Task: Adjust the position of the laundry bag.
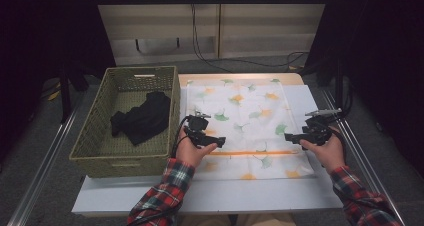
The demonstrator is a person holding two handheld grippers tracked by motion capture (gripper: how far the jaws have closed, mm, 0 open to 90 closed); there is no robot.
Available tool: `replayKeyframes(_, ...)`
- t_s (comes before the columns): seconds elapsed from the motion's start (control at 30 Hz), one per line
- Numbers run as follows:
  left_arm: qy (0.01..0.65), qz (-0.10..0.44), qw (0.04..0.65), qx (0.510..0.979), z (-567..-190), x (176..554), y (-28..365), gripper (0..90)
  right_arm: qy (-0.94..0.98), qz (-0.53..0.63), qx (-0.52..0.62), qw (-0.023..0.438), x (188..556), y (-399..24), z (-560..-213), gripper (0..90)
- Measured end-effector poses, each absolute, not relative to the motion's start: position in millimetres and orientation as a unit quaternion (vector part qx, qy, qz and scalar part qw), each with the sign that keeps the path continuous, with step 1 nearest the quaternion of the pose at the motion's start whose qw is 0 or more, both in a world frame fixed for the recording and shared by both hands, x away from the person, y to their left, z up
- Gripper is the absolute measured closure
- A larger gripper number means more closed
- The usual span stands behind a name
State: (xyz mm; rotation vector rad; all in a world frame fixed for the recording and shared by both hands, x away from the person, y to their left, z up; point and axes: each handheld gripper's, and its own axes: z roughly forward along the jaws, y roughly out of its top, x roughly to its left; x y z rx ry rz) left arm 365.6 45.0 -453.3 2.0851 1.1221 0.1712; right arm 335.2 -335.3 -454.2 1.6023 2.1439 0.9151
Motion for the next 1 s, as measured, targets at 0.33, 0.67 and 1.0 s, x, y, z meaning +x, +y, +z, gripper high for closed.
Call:
replayKeyframes(0.33, 0.432, 0.071, 0.381, 0.815, -449, 363, 50, 3.3, 0.755, 0.298, 0.561, 0.162, 353, -332, -454, 24.3)
replayKeyframes(0.67, 0.428, 0.065, 0.378, 0.819, -452, 363, 47, 3.3, 0.744, 0.294, 0.577, 0.162, 366, -341, -457, 34.1)
replayKeyframes(1.0, 0.423, 0.062, 0.378, 0.821, -453, 366, 44, 3.3, 0.739, 0.293, 0.585, 0.16, 374, -348, -465, 39.2)
